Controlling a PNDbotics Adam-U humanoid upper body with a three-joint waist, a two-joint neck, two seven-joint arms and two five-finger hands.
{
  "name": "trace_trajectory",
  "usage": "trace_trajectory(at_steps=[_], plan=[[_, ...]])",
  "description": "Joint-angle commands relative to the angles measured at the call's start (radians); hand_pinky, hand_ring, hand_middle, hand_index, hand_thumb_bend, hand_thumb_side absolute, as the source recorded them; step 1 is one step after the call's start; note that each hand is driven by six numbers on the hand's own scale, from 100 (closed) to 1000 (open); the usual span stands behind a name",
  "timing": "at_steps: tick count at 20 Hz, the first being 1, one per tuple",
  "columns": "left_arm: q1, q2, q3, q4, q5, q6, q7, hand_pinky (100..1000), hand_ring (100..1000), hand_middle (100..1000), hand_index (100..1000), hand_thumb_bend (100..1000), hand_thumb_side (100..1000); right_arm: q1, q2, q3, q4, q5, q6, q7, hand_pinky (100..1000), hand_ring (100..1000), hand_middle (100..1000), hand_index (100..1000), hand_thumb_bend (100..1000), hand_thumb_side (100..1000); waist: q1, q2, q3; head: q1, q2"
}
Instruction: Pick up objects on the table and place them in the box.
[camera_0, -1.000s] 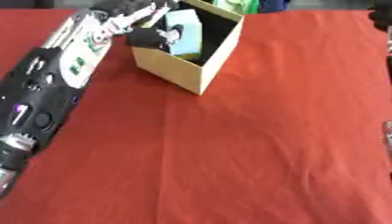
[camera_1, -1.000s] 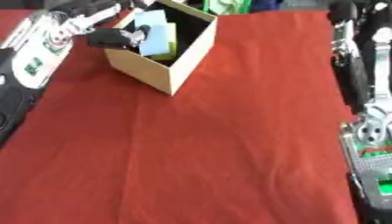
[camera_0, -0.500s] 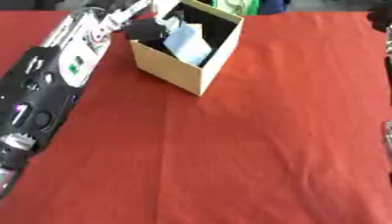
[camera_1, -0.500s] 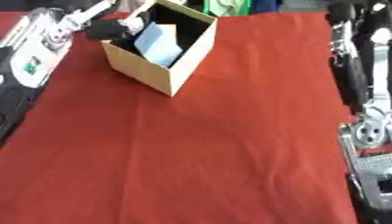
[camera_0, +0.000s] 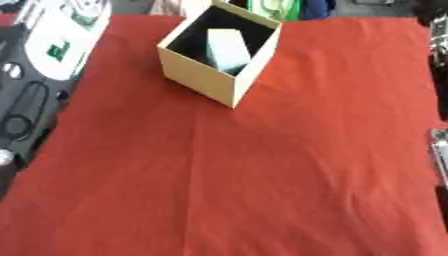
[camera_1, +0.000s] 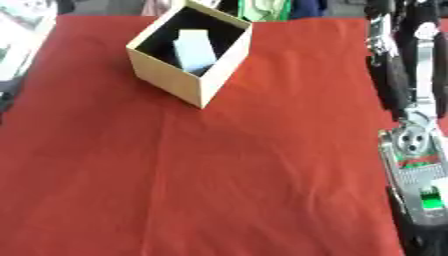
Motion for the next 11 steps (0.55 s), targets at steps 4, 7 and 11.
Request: trace_trajectory(at_steps=[4,7,11], plan=[[0.099,0.114,0.057,-0.329,0.236,0.095,0.119,717,809,792,836,100,690,-0.014,-0.012,-0.012,-0.026,0.036,0.000,-0.006,798,753,699,1000,100,798,-0.005,-0.055,0.033,-0.046,0.043],[0.190,0.142,0.083,-0.460,0.343,0.128,0.170,722,814,800,841,100,721,-0.028,-0.004,-0.011,-0.032,0.054,0.000,-0.004,798,755,703,1000,100,788,-0.008,-0.072,0.048,-0.065,0.059],[0.318,0.166,0.121,-0.528,0.430,0.104,0.225,731,830,816,857,100,761,-0.046,0.008,-0.004,-0.042,0.074,0.003,0.008,800,761,711,1000,100,783,-0.010,-0.089,0.060,-0.084,0.076]])
